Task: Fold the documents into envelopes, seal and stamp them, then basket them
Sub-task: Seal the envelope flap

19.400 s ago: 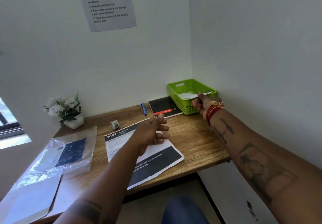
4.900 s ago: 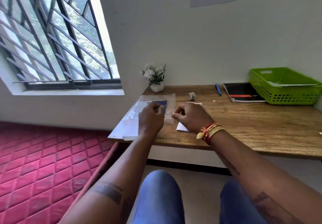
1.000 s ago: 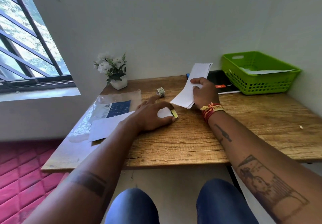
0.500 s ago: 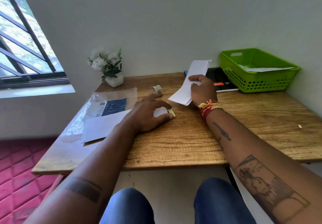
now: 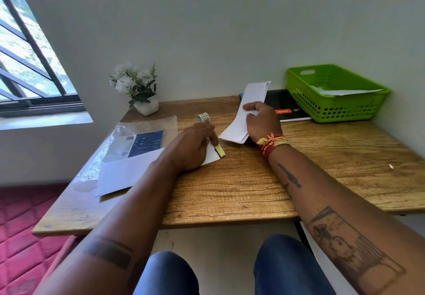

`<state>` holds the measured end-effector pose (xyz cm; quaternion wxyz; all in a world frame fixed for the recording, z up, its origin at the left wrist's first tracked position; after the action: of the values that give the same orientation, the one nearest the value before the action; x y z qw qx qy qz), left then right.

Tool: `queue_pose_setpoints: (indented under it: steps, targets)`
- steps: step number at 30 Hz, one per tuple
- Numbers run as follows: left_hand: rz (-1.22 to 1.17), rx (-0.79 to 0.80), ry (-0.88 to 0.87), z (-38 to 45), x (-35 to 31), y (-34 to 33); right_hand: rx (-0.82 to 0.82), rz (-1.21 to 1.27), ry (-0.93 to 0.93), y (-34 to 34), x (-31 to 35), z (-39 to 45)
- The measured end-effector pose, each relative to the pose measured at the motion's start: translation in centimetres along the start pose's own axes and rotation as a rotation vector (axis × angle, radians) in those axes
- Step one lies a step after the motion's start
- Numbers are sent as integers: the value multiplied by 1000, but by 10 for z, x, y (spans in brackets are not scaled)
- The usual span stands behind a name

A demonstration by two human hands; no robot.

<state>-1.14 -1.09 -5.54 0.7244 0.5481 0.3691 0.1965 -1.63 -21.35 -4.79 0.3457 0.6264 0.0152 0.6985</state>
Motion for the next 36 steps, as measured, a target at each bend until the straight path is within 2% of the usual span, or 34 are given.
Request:
queue_pose_setpoints:
  steps: [14, 23, 26, 30, 36]
  targets:
    - [-10, -103, -19, -6, -9, 3, -5, 13, -14, 3, 3, -5]
    - [-99, -129, -54, -7, -8, 1, 88, -159, 127, -16, 21, -13]
    - [-88, -78, -62, -7, -10, -1, 133, -187, 133, -25, 28, -18]
    - [-11, 112, -19, -10, -9, -12, 191, -175, 136, -31, 31, -21]
    - [-17, 54, 20, -13, -10, -7, 212, -126, 67, -27, 22, -22]
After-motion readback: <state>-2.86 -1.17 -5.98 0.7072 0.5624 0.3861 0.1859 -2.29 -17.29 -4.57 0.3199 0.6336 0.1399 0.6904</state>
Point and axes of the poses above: each hand's wrist, its own z-axis towards the middle knuckle, its own y-axis out of the back of the hand, x = y × z, the point moved 7 cm from there along z, towards the middle knuckle, and after that the axes turned 6 degrees about x, right-handed, at the moved point
